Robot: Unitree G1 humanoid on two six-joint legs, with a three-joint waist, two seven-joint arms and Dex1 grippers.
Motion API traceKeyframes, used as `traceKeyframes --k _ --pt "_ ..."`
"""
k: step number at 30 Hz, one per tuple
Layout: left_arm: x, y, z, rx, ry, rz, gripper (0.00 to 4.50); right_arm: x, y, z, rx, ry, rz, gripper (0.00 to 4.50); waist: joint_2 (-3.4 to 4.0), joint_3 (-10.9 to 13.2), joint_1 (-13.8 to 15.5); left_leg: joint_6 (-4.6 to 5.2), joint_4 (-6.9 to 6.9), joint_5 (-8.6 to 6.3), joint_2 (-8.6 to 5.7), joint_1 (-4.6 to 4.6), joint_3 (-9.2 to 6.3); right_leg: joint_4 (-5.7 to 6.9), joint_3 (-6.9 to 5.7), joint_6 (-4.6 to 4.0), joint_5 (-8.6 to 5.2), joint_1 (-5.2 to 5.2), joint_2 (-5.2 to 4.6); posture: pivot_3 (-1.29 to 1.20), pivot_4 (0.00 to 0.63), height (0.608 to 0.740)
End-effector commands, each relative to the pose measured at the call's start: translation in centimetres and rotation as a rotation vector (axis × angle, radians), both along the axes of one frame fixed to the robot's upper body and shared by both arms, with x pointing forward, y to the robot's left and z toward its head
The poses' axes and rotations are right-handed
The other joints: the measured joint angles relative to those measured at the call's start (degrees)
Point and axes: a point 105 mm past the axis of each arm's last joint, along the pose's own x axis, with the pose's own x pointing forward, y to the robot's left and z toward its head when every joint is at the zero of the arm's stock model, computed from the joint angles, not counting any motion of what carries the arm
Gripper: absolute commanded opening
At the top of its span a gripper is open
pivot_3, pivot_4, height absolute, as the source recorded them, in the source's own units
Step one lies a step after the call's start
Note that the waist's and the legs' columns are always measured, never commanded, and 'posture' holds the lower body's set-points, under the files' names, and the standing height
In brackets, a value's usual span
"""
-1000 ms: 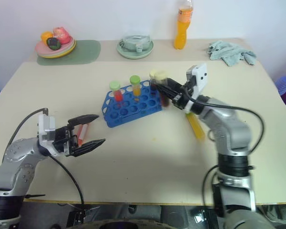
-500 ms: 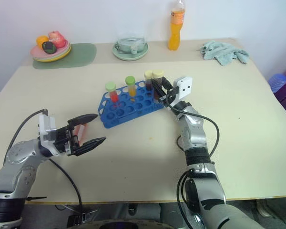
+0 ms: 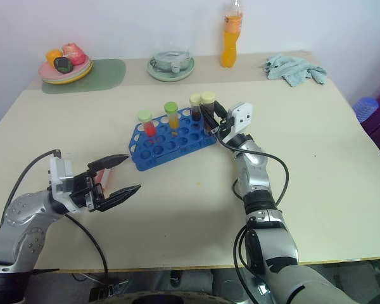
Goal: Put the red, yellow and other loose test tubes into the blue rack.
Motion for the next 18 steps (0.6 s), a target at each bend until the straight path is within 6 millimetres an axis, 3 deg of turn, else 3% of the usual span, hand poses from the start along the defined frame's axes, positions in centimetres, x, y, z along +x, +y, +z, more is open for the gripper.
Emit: traceKeyframes --k 1,17,18 --pt "-0.21 0.1 1.15 0.004 -0.055 0.002 4.5 -0.42 0.8 -1.69 -0.017 0.058 0.04 0.78 0.0 0.0 0.0 0.0 0.0 0.0 0.01 0.0 0.0 0.0 0.0 0.0 0.0 0.0 0.01 0.0 0.15 0.74" --pt "-0.42 -0.05 0.91 0.002 -0.05 0.01 4.5 -0.55 1.22 -2.04 0.007 0.072 0.071 0.78 0.0 0.0 -0.1 -0.03 -0.22 0.01 0.09 -0.01 0.1 -0.04 0.07 -0.04 0.02 -0.06 0.05 0.0 0.15 0.74" --pt "-0.43 -0.05 0.9 0.002 -0.05 0.01 4.5 -0.59 1.17 -1.95 0.008 0.066 0.071 1.28 0.0 0.0 -0.1 -0.03 -0.22 0.01 0.1 -0.01 0.1 -0.04 0.07 -0.05 0.02 -0.06 0.06 0.0 0.15 0.74"
